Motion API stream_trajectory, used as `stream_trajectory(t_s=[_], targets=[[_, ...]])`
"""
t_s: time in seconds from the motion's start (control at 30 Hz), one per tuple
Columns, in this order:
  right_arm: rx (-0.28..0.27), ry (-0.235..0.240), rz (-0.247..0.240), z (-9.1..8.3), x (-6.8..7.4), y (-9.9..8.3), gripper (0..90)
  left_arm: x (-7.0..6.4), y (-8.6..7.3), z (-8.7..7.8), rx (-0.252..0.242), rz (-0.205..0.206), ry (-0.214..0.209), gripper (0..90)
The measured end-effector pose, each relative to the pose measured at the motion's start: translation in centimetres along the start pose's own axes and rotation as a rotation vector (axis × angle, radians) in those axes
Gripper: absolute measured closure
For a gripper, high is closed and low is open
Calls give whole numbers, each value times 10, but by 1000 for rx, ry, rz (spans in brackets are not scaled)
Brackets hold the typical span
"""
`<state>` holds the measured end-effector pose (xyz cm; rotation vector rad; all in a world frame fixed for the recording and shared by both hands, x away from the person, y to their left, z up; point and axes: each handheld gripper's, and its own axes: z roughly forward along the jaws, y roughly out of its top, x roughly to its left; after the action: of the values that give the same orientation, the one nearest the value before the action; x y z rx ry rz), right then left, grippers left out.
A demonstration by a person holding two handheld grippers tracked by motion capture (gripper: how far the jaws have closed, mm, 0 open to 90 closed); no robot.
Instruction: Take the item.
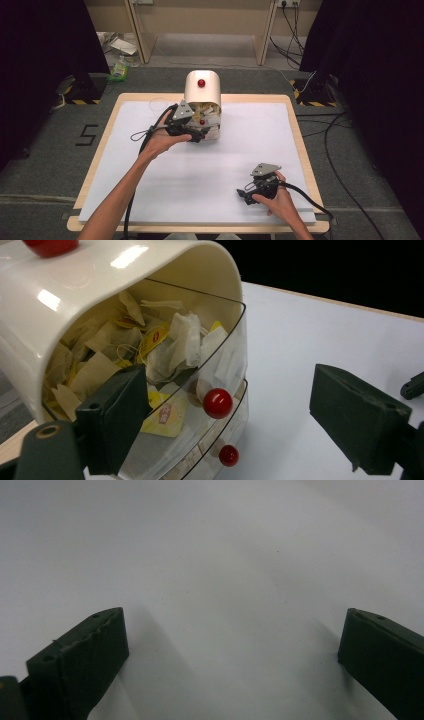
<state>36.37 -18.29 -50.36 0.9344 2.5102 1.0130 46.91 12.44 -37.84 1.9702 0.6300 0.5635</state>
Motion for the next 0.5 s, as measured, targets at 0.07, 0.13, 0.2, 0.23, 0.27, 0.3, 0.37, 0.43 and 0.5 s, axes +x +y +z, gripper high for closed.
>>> stream_trajectory(t_s=[0.07, 0.13, 0.2, 0.23, 0.27, 0.3, 0.37, 0.43, 0.5], targets=[[0, 0, 0, 0, 0, 0, 4, 0, 0, 1, 3, 1, 0, 155], [0, 0, 0, 0, 0, 0, 4, 0, 1, 1, 22, 9, -5, 148], [0, 0, 0, 0, 0, 0, 4, -1, 2, 0, 26, 5, -7, 147], [0, 0, 0, 0, 0, 0, 4, -1, 2, 0, 29, -1, -10, 147], [0, 0, 0, 0, 0, 0, 4, -1, 3, -1, 38, -1, -16, 148], [0, 0, 0, 0, 0, 0, 4, -2, 3, -2, 43, -2, -21, 148], [0, 0, 0, 0, 0, 0, 4, -2, 4, -4, 50, -4, -25, 151], [0, 0, 0, 0, 0, 0, 4, -5, 3, -5, 51, -3, -26, 150], [0, 0, 0, 0, 0, 0, 4, -8, 3, -8, 53, -2, -31, 150]])
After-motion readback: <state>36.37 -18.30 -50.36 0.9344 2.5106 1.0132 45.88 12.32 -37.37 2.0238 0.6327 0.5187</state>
